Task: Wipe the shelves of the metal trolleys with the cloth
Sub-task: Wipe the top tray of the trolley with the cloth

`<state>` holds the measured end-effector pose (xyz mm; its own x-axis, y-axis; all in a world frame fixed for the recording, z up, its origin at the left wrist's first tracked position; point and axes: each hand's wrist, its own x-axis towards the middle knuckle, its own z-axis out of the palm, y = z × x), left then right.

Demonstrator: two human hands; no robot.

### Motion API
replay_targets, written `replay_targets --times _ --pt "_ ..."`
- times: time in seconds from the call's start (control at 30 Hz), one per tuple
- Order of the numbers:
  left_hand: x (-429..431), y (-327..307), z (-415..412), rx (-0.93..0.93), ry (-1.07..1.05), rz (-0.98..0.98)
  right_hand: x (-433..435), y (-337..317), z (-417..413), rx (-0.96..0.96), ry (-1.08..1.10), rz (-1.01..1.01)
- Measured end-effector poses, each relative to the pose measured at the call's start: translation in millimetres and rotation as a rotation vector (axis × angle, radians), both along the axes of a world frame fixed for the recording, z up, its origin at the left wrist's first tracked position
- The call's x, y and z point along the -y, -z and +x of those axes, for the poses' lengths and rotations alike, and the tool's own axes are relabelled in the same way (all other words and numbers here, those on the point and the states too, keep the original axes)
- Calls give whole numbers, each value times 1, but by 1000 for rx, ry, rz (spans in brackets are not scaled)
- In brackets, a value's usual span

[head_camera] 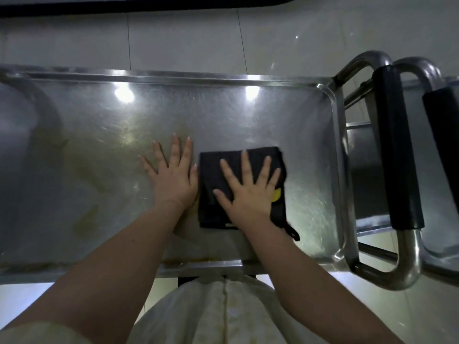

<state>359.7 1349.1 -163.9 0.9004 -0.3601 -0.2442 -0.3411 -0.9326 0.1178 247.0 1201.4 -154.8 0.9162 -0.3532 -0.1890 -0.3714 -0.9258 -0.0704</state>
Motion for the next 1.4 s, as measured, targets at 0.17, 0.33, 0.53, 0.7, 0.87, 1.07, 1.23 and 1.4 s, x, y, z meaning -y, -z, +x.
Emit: replay_targets --times 0.17,0.33,0.53,0.7,0.87,1.07,1.23,1.4 --pt "2 -1 1 -8 8 -37 48 3 -24 59 -35 12" --pt "4 -2 -1 -8 5 -43 116 -5 -90 -41 308 -34" --pt "6 -7 0 -16 8 -3 18 -1 -60 -3 354 6" --pt "3 -6 -1 8 27 3 -43 -3 -44 29 -30 48" --pt "9 -7 -1 1 16 12 65 0 -113 67 78 -26" --pt "9 -7 -3 13 22 18 96 -1 -149 -80 165 -92" --pt "5 -6 1 12 40 20 -19 1 -83 -44 82 -23" --pt "3 -7 0 18 48 -4 -37 -4 -71 28 8 38"
